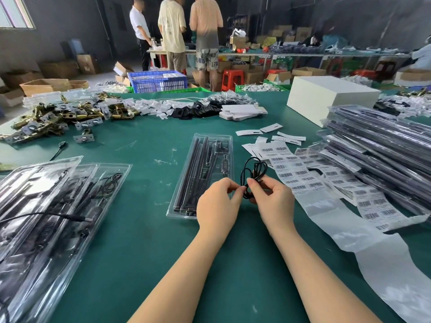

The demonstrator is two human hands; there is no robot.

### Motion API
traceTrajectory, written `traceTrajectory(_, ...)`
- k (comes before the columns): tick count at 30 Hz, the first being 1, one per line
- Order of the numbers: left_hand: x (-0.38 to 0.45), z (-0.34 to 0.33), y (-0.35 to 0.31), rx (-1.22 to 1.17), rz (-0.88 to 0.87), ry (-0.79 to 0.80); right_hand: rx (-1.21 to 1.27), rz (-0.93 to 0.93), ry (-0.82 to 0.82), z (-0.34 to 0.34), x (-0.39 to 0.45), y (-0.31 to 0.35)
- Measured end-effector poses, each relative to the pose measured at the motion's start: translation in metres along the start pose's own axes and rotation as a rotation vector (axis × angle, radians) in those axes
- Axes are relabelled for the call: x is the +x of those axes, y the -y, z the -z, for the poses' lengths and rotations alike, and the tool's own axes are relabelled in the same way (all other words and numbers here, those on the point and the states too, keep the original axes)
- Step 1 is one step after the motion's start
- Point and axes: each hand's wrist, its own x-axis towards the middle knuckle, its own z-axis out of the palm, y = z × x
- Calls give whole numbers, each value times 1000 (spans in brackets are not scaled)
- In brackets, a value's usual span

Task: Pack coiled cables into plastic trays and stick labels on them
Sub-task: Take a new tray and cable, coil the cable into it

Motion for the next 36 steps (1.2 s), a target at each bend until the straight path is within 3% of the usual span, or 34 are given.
traceTrajectory(7,0,1,1,-56,1,-28,4,37,42,-3,-1,2)
traceTrajectory(16,-2,1,1,16,-45,2,63,14,-24,-3,0,0)
traceTrajectory(24,-3,0,2,171,-268,-3,111,-45,-14,-6,-1,0)
traceTrajectory(32,-2,0,3,219,-318,1,4,-69,29,-6,1,-5)
traceTrajectory(36,-1,0,4,203,-310,15,235,-207,95,-6,3,-4)
